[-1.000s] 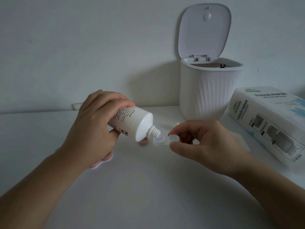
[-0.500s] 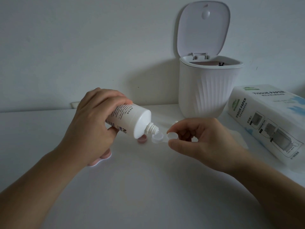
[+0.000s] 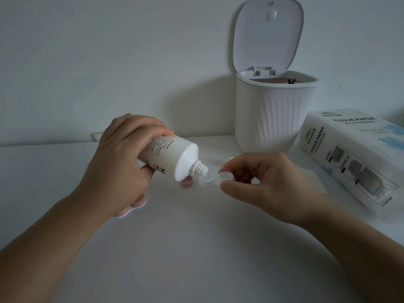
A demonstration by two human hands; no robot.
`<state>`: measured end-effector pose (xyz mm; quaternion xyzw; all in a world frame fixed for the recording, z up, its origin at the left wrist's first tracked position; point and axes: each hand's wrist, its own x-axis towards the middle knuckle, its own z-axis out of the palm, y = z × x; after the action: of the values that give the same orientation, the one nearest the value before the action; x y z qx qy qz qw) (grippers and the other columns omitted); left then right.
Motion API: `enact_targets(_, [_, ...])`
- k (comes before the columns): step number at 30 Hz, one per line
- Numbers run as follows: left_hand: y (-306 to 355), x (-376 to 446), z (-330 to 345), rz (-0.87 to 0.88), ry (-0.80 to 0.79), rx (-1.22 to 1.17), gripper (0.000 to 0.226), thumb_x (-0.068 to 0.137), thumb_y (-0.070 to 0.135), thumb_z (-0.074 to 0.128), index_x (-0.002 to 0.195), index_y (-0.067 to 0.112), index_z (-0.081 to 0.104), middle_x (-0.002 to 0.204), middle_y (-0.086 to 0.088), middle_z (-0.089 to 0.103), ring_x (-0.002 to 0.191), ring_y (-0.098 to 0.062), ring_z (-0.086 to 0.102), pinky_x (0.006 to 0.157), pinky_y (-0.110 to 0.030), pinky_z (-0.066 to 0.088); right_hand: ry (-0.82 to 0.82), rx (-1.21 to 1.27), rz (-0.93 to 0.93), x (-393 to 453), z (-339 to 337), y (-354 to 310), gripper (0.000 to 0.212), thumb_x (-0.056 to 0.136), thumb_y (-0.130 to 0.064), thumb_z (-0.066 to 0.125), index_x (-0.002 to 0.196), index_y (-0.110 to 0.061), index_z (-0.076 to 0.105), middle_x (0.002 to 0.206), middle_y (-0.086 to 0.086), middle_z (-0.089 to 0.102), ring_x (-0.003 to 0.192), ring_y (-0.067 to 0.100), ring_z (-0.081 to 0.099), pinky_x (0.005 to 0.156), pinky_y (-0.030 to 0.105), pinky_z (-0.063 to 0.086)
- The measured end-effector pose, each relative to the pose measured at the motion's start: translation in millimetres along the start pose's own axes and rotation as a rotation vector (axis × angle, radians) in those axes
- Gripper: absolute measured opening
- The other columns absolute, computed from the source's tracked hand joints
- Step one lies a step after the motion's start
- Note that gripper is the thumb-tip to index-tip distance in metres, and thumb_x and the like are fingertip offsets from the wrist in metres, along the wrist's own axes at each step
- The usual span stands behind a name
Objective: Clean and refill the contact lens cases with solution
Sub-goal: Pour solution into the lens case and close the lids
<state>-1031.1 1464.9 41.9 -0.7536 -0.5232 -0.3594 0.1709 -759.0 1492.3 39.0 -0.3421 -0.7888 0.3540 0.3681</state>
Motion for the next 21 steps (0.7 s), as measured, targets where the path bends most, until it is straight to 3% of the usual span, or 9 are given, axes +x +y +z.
enact_targets(21, [-0.2,-0.3,-0.1,0.003,0.008,-0.011,0.07,0.056,-0.019,0.078,0.117,0.013,0.067,0.121,0.001,0.063,0.116,-0.027,0.05,0.1,-0.033,0.038,-0.001,0.025,-0.002,-0.5,-0.4,0.4,0.01,0.078,-0.029,0.079,0.086,-0.025,0.078,0.072,-0.003,0.071,0.06,0.004,0.06,0.062,0.022,0.053])
